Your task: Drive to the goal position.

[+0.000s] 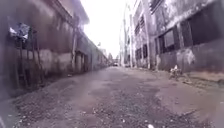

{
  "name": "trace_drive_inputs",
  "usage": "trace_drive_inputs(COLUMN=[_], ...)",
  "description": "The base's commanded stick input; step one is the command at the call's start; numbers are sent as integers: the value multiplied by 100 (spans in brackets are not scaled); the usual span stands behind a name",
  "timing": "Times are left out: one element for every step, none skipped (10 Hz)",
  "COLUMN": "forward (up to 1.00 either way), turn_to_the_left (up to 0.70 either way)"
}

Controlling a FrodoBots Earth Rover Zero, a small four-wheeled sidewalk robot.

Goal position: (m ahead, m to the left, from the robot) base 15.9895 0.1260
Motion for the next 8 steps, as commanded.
trace_drive_inputs(forward=[60, 60, 60, 60, 60, 60, 60, 60], turn_to_the_left=[0, 0, 0, 0, 0, 0, 0, 0])
